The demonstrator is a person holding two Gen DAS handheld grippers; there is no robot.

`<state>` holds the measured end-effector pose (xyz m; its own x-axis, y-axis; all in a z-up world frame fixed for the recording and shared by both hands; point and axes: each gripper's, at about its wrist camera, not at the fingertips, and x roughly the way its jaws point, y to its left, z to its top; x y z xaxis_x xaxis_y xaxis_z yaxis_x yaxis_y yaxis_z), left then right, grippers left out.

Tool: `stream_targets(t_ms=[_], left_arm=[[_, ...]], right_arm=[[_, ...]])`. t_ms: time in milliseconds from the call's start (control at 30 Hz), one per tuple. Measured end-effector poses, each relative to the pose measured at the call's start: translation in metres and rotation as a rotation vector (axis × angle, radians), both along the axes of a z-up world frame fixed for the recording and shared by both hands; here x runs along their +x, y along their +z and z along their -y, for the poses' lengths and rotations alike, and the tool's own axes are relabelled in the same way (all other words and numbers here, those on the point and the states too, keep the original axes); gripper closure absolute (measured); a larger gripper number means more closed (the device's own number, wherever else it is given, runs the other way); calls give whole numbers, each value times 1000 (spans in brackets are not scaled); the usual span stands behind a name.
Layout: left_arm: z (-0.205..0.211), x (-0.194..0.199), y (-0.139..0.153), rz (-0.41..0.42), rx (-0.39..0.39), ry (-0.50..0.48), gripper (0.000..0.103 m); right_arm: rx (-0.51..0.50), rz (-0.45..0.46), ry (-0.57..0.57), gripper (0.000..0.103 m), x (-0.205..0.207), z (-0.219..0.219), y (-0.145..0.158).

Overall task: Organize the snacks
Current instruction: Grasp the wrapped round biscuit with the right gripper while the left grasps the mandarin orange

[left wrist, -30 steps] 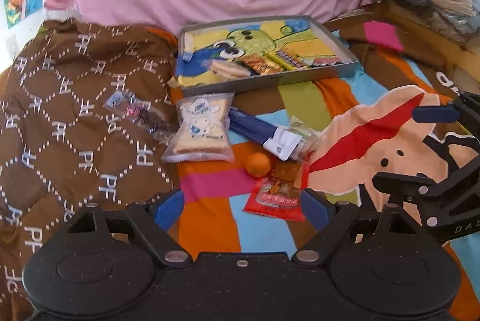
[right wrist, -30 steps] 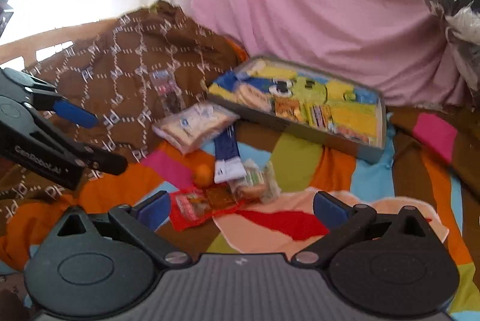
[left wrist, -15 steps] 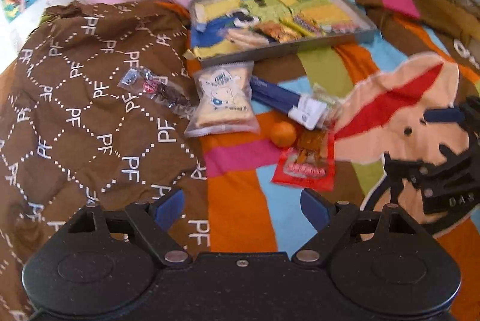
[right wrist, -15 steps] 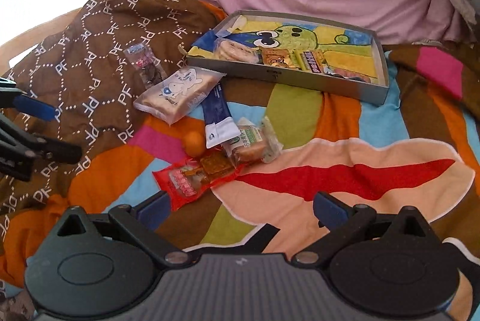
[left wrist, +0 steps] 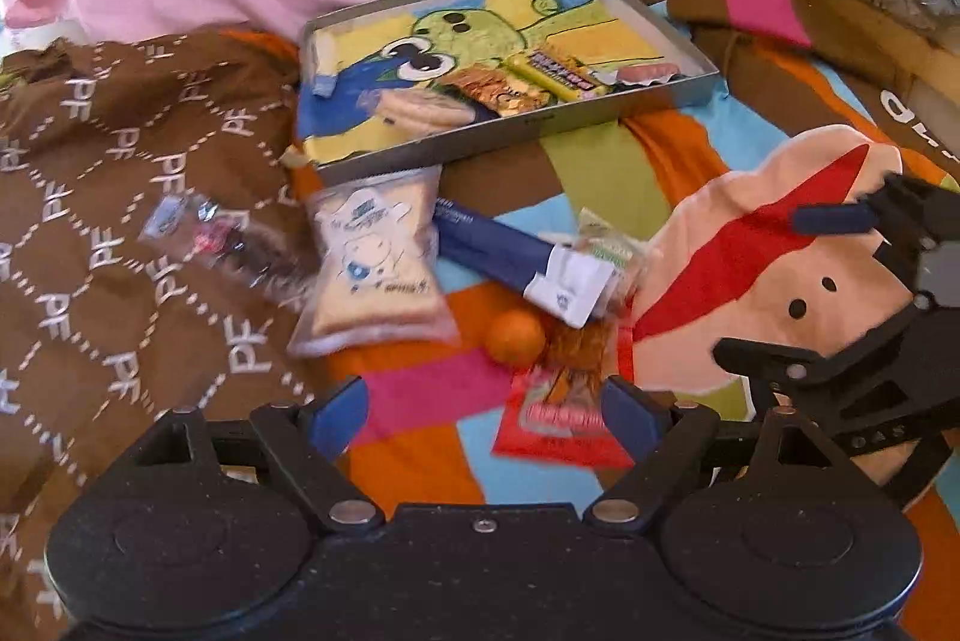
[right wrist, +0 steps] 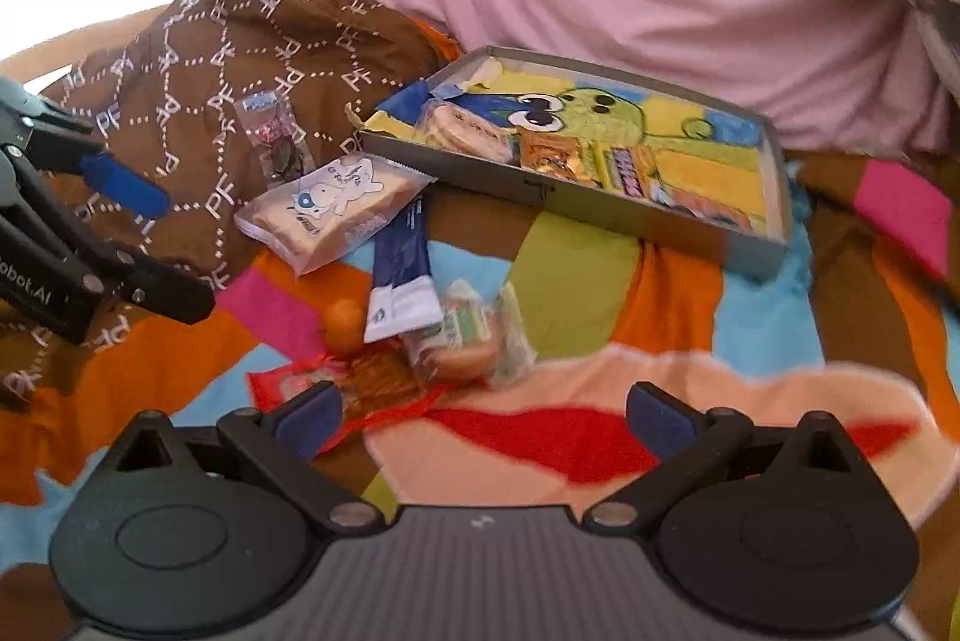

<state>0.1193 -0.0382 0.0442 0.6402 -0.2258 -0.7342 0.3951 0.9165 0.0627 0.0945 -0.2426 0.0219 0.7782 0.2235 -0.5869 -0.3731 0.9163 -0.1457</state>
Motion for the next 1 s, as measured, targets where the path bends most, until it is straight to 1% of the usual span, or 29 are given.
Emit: stream_targets(t_ms=[167,267,333,400,500,533,633,667,767,833,1000], left_arm=[[-1,22,-15,1,-53,-84,19],[1,30,-28,-14,-70,-155,21],[3,34,-36,-12,-65,-203,21],[5,39,-46,-10,-39,-250,22],[6,48,-60,-12,-16,-304,29],[7,51,-64,-7,-7,-318,33],[6,57,-73,18,14,-344,44],[6,59,-76,26,20,-350,48],[7,66,-83,16,14,-347,55],[10,71,-85,2,-1,-341,58],[16,78,-87,2,-30,-326,59]], right_arm=[[-51,47,91,1,27,-13,-9],[-93,73,144,8,37,-23,-21],[-140,94,168,9,41,-29,-28],[-167,96,174,11,46,-32,-35],[-159,66,174,12,54,-33,-43],[-157,64,175,12,57,-33,-45],[-167,66,175,16,64,-35,-49],[-169,65,174,19,66,-36,-50],[-173,60,158,24,72,-36,-54],[-148,49,140,27,75,-33,-55],[-123,31,115,31,78,-30,-56]])
